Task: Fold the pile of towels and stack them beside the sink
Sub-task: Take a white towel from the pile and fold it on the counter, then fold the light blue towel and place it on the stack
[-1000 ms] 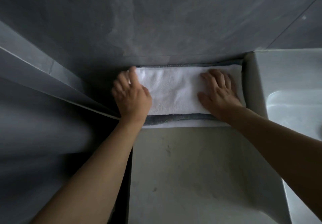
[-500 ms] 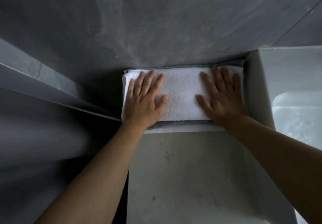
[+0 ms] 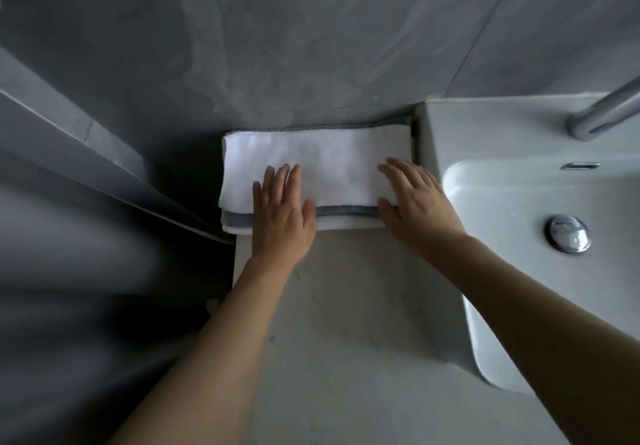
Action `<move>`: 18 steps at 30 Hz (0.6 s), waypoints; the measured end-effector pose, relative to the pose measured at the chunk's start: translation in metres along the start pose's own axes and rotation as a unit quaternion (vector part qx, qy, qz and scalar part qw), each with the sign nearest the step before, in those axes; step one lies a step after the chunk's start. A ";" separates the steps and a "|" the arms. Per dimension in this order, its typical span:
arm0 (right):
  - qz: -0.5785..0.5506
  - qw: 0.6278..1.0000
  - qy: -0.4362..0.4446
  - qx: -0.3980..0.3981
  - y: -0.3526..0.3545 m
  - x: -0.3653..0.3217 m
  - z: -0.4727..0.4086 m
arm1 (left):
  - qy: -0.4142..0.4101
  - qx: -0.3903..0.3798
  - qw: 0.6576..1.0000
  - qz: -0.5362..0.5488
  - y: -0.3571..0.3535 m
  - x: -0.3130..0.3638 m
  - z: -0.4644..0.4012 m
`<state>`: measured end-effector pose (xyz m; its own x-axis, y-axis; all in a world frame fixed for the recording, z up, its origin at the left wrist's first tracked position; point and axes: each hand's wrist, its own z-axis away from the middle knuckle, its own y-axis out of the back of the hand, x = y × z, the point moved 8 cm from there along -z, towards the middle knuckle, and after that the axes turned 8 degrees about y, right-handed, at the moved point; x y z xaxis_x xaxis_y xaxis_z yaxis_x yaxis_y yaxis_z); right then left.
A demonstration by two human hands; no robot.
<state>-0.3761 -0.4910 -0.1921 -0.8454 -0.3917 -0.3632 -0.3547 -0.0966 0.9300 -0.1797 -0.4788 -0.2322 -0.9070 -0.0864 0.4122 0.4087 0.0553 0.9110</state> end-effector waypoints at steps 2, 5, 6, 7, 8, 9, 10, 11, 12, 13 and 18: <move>-0.017 0.999 -0.006 0.029 0.016 0.001 0.027 | -0.020 0.002 0.999 0.027 0.000 0.025 0.026; -0.027 0.998 -0.012 0.056 0.035 0.009 0.063 | -0.058 0.006 0.997 0.056 0.003 0.070 0.057; -0.027 0.997 -0.012 0.065 0.041 0.012 0.074 | -0.071 0.009 0.995 0.066 0.005 0.086 0.066; -0.026 0.997 -0.013 0.072 0.046 0.016 0.086 | -0.081 0.013 0.994 0.075 0.006 0.101 0.074; -0.027 0.997 -0.016 0.077 0.052 0.020 0.098 | -0.088 0.018 0.992 0.085 0.007 0.115 0.081; -0.031 0.996 -0.018 0.081 0.057 0.025 0.110 | -0.090 0.020 0.991 0.095 0.007 0.129 0.088; -0.035 0.996 -0.020 0.084 0.061 0.030 0.123 | -0.091 0.021 0.990 0.103 0.007 0.143 0.094; -0.039 0.995 -0.021 0.085 0.066 0.036 0.135 | -0.092 0.020 0.990 0.108 0.005 0.157 0.101; -0.042 0.995 -0.024 0.085 0.070 0.044 0.148 | -0.093 0.018 0.989 0.110 0.002 0.171 0.108; -0.043 0.995 -0.027 0.087 0.075 0.052 0.162 | -0.094 0.018 0.989 0.109 -0.001 0.184 0.116; -0.040 0.993 -0.045 0.100 0.110 0.101 0.223 | -0.074 0.019 0.991 0.110 -0.015 0.247 0.157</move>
<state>-0.5891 -0.3373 -0.1395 -0.8400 -0.3057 -0.4483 -0.4878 0.0636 0.8706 -0.4259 -0.3453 -0.1460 -0.8023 0.0785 0.5917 0.5969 0.0948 0.7967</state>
